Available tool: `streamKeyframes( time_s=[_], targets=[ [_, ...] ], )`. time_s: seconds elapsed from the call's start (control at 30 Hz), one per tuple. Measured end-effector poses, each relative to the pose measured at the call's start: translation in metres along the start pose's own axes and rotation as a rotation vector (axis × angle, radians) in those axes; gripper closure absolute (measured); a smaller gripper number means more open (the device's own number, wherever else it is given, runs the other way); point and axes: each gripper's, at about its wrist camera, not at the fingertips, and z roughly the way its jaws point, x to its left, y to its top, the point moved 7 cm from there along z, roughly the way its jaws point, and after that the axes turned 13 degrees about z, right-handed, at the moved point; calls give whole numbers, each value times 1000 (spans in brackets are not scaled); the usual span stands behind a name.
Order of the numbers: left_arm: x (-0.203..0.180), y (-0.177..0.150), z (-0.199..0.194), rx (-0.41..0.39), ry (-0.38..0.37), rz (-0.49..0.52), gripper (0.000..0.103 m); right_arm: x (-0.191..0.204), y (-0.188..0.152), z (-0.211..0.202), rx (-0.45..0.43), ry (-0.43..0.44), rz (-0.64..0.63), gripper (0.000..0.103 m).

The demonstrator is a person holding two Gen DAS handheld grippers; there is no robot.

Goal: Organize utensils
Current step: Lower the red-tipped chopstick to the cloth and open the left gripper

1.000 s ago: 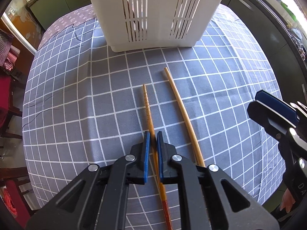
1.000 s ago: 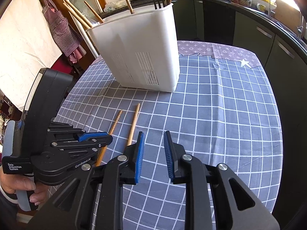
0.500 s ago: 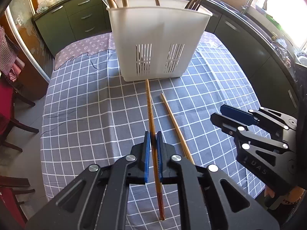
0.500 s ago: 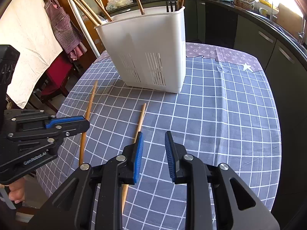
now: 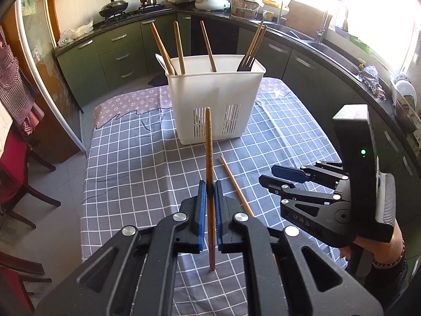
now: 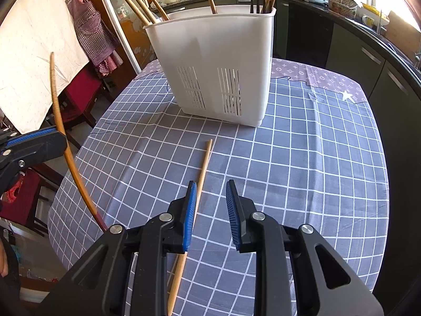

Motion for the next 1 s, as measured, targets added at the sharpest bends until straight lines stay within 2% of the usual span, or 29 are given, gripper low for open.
streamKeyframes(
  time_s=[0.27, 0.47, 0.57, 0.7, 0.77, 0.8, 1.0],
  targets=[
    [0, -4, -23, -57, 24, 15, 97, 7, -2, 21, 70, -6, -14, 79],
    [0, -9, -21, -43, 10, 26, 97, 9, 1, 36, 92, -20, -7, 79],
    [5, -10, 3, 30, -31, -13, 97, 8, 2, 32, 81, -25, -2, 79],
    [8, -14, 58, 150, -65, -35, 96, 5, 1, 24, 70, -35, -5, 79],
    [8, -15, 88, 203, -88, -61, 86, 3, 1, 21, 65, -40, -3, 80],
    [9, -15, 101, 230, -92, -71, 86, 2, 1, 19, 63, -41, -1, 80],
    [8, -9, 142, 286, -77, -66, 86, -8, 1, 11, 58, -41, 4, 80]
  ],
)
